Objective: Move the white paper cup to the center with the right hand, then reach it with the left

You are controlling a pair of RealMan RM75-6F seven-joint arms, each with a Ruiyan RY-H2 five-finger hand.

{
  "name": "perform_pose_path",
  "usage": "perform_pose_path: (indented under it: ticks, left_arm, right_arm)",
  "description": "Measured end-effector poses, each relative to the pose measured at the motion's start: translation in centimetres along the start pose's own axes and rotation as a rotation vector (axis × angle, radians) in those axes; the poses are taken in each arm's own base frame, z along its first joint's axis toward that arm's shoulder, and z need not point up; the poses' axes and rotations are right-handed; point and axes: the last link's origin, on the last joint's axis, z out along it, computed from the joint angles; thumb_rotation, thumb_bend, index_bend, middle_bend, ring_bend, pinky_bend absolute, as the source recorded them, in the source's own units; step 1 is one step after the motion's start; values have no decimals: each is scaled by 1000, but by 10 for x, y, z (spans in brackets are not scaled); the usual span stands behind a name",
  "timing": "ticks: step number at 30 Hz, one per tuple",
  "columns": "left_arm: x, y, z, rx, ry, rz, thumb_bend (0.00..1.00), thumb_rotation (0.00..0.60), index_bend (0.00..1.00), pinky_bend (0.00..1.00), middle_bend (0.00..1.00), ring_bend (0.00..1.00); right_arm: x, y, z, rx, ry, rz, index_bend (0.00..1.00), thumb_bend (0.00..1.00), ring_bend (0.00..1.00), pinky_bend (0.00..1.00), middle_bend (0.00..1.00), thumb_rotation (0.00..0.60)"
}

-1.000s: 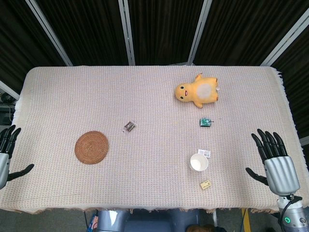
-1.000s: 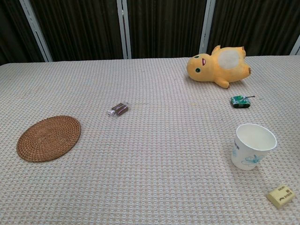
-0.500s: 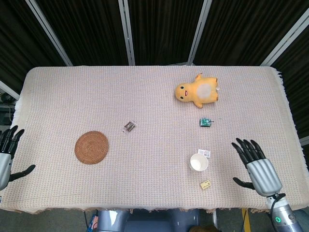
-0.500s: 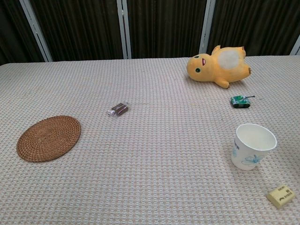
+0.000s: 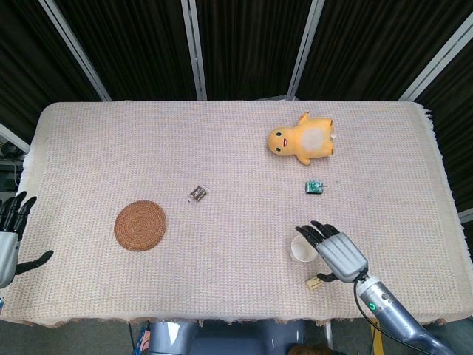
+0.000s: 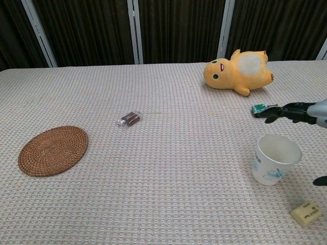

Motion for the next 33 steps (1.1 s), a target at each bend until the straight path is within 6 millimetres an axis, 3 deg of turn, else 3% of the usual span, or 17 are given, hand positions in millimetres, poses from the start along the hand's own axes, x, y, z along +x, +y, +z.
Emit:
perform_pose_path:
  ticks: [3, 5, 7, 12, 19, 26, 33]
  left_arm:
    - [1, -1, 1, 4, -1, -5, 0, 600, 0, 0, 0, 0]
    - [1, -1, 1, 6, -1, -10, 0, 600, 0, 0, 0, 0]
    - [2, -2, 1, 7, -2, -12, 0, 600, 0, 0, 0, 0]
    - [1, -4, 1, 16, -17, -9, 0, 600, 0, 0, 0, 0]
    - [1, -12, 1, 49, -29, -9, 0, 600, 0, 0, 0, 0]
    - [-2, -18, 8, 76, -45, -12, 0, 600, 0, 0, 0, 0]
    - [-6, -18, 14, 87, -63, -10, 0, 600, 0, 0, 0, 0]
  right_arm:
    - [-4, -7, 13, -1, -14, -23, 137, 88, 200, 268, 250, 600]
    - [-7, -9, 20, -2, -13, -48, 265, 149, 342, 311, 399, 600]
    - [-11, -10, 26, -8, -10, -72, 315, 175, 393, 326, 454, 600]
    - [-14, -17, 41, -14, 12, -63, 332, 185, 399, 328, 460, 600]
    - [13, -33, 65, 36, 119, -48, 332, 185, 398, 327, 460, 600]
    - [43, -61, 102, 76, 155, -37, 327, 184, 390, 328, 460, 600]
    - [43, -96, 136, 95, 108, -4, 293, 186, 355, 328, 421, 600]
